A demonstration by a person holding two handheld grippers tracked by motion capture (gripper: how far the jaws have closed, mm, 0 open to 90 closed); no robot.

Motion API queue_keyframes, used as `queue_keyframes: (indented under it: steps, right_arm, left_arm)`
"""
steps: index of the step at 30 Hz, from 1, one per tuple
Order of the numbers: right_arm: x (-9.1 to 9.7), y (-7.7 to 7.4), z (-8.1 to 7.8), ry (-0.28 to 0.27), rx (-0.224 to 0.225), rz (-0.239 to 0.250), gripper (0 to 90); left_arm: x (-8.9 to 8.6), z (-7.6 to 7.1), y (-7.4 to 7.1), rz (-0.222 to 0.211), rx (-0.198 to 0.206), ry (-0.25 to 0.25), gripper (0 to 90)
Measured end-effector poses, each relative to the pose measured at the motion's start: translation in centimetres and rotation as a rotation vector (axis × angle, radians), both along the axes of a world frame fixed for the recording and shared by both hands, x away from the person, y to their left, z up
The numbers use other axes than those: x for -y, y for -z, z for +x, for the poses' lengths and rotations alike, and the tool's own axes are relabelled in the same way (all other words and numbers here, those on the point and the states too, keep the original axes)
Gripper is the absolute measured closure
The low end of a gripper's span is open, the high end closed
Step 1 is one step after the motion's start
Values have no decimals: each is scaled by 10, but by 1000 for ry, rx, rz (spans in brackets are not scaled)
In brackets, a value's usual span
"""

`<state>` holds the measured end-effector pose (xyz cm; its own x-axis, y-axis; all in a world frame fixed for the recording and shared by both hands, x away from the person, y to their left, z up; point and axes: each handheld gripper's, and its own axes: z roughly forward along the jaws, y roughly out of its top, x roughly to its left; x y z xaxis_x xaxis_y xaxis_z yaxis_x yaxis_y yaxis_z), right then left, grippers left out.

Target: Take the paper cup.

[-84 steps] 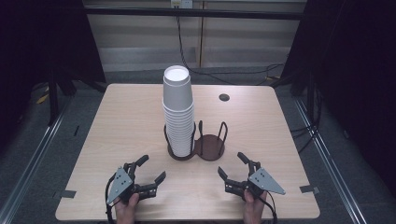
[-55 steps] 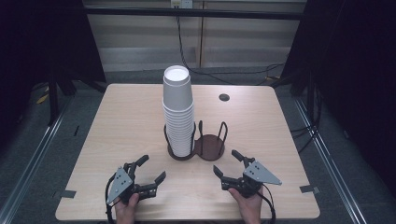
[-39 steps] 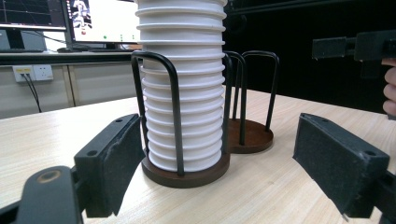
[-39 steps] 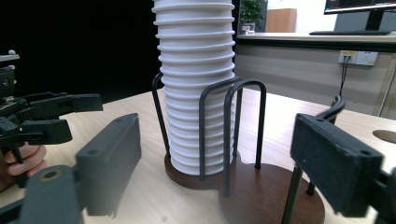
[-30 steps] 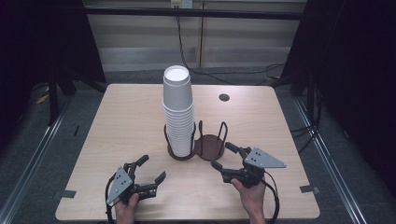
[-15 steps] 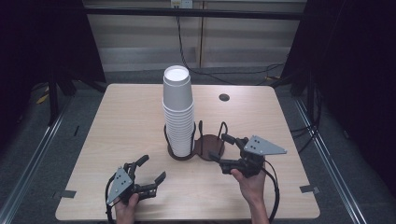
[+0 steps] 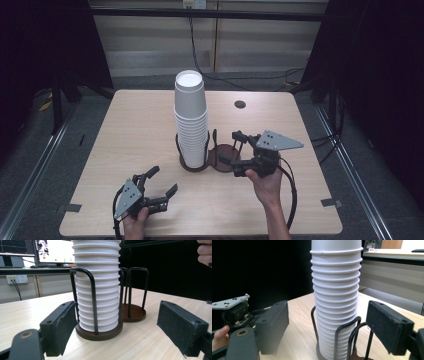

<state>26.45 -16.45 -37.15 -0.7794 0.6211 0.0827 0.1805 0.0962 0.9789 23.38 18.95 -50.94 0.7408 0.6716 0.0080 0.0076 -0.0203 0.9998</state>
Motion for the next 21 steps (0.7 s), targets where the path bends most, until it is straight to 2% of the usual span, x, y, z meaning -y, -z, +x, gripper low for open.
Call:
queue_keyframes:
  steps: [10,12,21]
  right_arm:
    - [-10,-19,12,-30,-16,-68,189]
    - [-13,-27,16,-33,-16,-78,277]
    - [-20,-52,27,-52,-23,-129,219]
  left_arm:
    - [0,0,0,0,0,0,156]
    - [0,0,0,0,0,1,156]
    - [0,0,0,-6,0,5,155]
